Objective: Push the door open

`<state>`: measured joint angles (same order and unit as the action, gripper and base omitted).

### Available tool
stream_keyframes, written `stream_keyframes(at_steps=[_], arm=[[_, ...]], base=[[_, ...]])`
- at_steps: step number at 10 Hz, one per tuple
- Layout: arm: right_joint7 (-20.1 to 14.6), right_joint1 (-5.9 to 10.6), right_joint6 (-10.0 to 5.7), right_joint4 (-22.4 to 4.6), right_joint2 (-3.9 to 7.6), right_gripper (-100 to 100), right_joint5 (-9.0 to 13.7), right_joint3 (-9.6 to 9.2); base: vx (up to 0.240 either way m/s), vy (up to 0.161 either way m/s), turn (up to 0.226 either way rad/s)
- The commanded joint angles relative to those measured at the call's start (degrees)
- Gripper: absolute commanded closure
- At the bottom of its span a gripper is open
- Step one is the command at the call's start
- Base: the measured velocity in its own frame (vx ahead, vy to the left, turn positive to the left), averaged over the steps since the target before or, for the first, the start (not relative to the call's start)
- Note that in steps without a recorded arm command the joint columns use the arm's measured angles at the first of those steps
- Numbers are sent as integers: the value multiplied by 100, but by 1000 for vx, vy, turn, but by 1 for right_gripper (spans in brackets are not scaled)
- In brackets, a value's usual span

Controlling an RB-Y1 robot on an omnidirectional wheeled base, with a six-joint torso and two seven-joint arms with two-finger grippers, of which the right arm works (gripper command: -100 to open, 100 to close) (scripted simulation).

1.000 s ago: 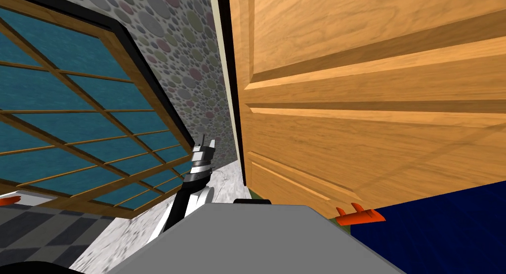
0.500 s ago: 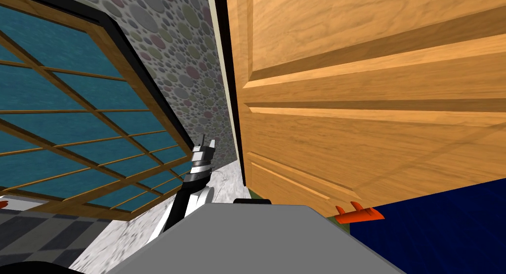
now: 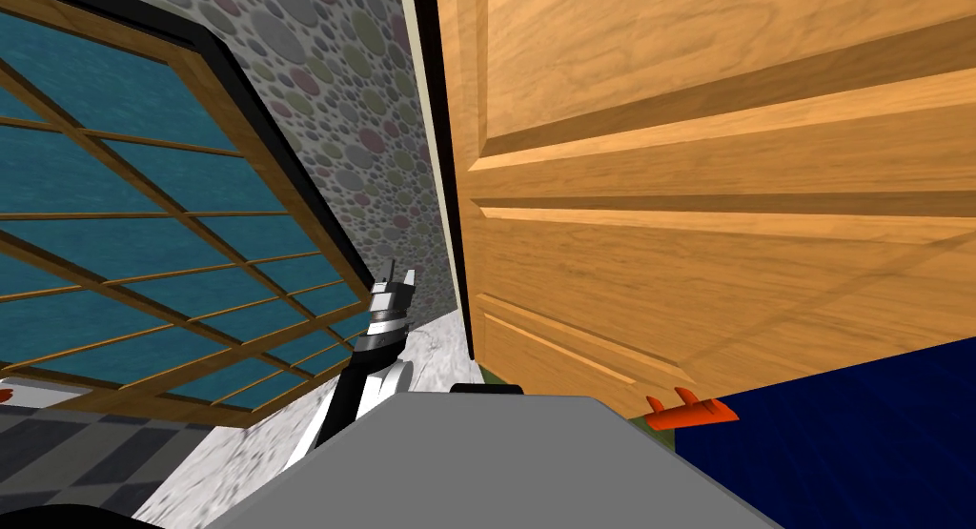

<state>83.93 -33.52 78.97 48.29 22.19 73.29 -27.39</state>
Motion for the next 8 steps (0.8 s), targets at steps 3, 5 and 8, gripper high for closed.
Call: stream_keyframes(at_steps=[3, 5, 8], arm=[[-49, 19, 104, 64, 53, -100, 27, -57], [-49, 19, 104, 64, 53, -100, 27, -57], [-49, 19, 104, 64, 53, -100, 27, -57]], base=[[57, -18, -70], [19, -4, -16], [-5, 5, 19]])
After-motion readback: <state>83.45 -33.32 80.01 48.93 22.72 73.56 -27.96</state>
